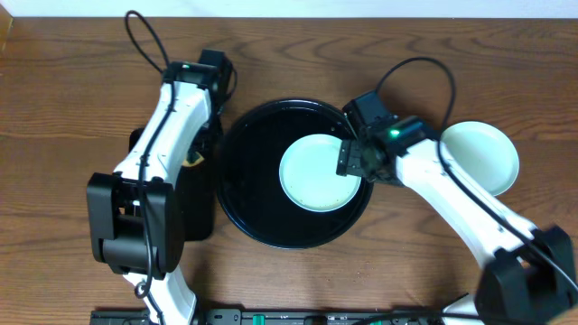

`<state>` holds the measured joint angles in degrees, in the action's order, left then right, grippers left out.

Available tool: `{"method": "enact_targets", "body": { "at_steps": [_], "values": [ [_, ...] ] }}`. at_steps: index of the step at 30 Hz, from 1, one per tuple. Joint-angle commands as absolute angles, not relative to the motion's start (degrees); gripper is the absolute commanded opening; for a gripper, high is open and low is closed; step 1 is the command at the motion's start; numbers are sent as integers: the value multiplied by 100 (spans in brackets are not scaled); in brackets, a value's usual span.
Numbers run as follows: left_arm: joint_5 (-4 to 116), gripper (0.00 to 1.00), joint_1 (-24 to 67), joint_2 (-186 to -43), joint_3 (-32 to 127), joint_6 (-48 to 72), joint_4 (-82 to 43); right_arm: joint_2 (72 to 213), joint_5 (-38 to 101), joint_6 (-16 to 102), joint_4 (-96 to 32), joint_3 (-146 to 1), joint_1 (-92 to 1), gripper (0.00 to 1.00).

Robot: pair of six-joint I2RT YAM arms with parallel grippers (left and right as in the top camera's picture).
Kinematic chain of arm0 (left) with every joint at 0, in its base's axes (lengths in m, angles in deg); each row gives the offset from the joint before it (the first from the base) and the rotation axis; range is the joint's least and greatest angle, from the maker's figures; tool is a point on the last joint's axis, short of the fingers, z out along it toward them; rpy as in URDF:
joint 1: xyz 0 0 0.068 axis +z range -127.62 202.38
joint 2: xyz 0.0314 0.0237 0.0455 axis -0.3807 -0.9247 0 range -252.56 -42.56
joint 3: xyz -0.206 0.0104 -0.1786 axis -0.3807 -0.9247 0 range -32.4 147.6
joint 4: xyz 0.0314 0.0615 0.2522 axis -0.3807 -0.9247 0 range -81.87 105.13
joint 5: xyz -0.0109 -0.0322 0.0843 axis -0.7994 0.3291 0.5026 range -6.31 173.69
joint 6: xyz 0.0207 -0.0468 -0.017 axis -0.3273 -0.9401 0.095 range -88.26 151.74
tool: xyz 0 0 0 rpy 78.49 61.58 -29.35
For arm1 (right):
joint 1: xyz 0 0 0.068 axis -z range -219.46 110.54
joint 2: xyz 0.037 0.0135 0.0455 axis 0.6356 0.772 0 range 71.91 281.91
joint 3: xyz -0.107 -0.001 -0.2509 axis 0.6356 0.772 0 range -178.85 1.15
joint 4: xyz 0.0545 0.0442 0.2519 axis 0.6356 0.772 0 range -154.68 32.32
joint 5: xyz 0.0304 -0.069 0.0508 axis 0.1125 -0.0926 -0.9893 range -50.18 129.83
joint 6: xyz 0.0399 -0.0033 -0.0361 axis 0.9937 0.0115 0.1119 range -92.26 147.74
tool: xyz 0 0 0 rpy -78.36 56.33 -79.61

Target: Clean dirty plates on tray and stack at the side

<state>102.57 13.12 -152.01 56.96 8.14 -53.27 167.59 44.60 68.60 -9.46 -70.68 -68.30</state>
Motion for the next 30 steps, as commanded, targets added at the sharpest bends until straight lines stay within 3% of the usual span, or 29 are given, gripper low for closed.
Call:
{"method": "enact_targets", "body": {
  "at_steps": [1,7,12,13,14,15,30],
  "values": [
    [10191,10,1561,-15164,5762,919,-5386,17384,3780,7057,-1066,-6992,-6854,83],
    [10187,11,1686,-15164,5762,919,-5384,18243,3171,7054,-1405,-6992,-6896,86],
    [10165,13,1686,-15164,5762,919,-5382,18689,3035,7054,-1792,-6992,-6911,63],
    [10165,15,1686,-15164,5762,919,-5382,18721,3042,7054,-1882,-6992,-6911,52],
    [10145,15,1686,-15164,5762,919,-5382,18732,3059,7054,-1978,-6992,-6911,18],
    [10112,15,1686,-15164,5762,917,-5382,18732,3118,7059,-2050,-6992,-6911,1],
    [9933,10,1686,-15164,5762,921,-5382,17908,5570,6644,-1831,-7009,-6918,2]
  ]
}}
